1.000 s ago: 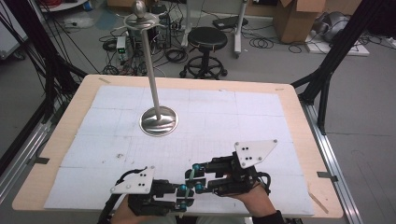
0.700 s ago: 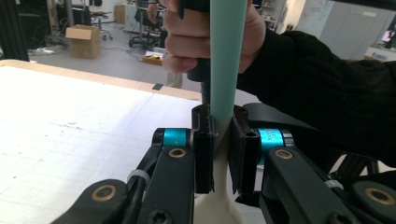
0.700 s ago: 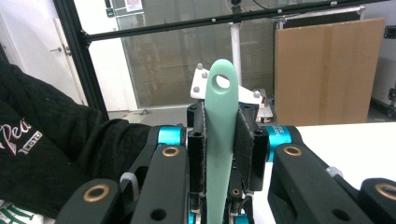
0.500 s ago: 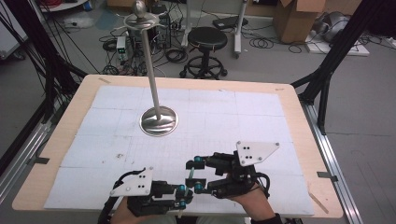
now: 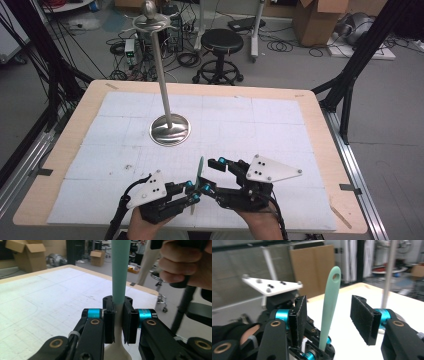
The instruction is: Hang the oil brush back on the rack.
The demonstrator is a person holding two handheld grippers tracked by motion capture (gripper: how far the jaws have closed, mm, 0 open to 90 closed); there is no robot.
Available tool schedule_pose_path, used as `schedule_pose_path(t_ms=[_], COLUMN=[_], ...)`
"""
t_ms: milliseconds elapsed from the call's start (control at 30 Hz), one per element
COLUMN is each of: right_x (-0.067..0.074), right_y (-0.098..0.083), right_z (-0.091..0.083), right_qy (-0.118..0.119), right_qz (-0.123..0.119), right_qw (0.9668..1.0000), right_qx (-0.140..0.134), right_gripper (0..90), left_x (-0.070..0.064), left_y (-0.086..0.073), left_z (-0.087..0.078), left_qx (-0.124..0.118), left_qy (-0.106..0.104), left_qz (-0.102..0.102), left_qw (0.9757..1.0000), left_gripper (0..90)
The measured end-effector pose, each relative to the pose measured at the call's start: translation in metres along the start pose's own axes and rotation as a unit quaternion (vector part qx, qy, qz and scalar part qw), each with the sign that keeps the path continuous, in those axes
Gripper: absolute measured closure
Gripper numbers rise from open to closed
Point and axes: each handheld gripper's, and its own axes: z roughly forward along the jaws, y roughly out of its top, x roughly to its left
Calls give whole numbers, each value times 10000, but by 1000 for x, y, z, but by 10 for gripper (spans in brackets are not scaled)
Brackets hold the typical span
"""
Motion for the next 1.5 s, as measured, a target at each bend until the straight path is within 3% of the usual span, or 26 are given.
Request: schedule_pose_path(t_ms=[200,500,867,1067,1400,1500], right_x=[3,0,2,2,6,6], right_y=[1,0,0,0,4,6], right_z=[3,7,7,7,5,2], right_qy=[-369,-563,-573,-562,-451,-280], right_qz=[40,309,328,375,308,211], right_qw=[9993,9978,9976,9975,9982,9991], right_qx=[47,159,216,219,261,227], right_gripper=[512,609,756,777,802,824], left_x=[-4,-8,-10,-11,-12,-10], left_y=[0,-2,-2,-3,-2,0], left_z=[6,13,14,14,12,9], left_qx=[23,102,77,74,-39,-172], left_qy=[276,425,532,569,421,83], left_qz=[33,84,137,173,170,107], left_qw=[9996,9990,9985,9982,9990,9998], left_gripper=[813,813,813,812,806,785])
